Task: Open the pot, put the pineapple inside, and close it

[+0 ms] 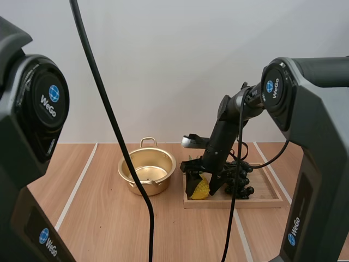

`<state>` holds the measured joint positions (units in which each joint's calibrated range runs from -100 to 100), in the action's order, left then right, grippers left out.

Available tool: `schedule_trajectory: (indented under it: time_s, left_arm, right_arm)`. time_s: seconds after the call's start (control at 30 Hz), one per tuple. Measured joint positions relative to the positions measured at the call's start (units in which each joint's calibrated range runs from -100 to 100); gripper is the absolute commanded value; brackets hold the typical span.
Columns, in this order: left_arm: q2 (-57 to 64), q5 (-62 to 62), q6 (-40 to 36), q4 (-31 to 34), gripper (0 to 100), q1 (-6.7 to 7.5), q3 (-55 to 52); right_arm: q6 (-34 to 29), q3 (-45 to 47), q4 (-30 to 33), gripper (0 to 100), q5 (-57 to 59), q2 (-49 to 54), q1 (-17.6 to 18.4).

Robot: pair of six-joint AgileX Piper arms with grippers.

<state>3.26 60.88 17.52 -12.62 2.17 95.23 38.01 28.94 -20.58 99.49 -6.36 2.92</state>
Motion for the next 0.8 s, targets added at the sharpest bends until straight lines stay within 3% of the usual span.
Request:
schedule_trajectory:
  time_s: [0.23,0.27,0.37,0.4,0.43,0.67,0.8]
  left_arm:
    - [0.0,0.0,0.0,0.0,0,0.0,0.0]
    - [0.0,0.0,0.0,0.0,0,0.0,0.0]
    - [0.0,0.2,0.0,0.0,0,0.0,0.0]
    - [0.0,0.2,0.0,0.0,0,0.0,0.0]
    - [0.0,0.2,0.0,0.0,0,0.0,0.0]
    - [0.0,1.0,0.0,0.0,0,0.0,0.0]
    - [0.0,1.4,0.0,0.0,0,0.0,0.0]
  right_arm:
    - [0.9,0.0,0.0,100,0.0,0.0,0.0]
    - [0.9,0.0,0.0,91,0.0,0.0,0.0]
    - [1.0,0.0,0.0,38,0.0,0.0,0.0]
    - [1.0,0.0,0.0,25,0.0,0.0,0.0]
    - [1.0,0.0,0.0,21,0.0,0.0,0.0]
    - [1.1,0.0,0.1,39,0.0,0.0,0.0]
    - [1.1,0.0,0.1,40,0.0,0.0,0.0]
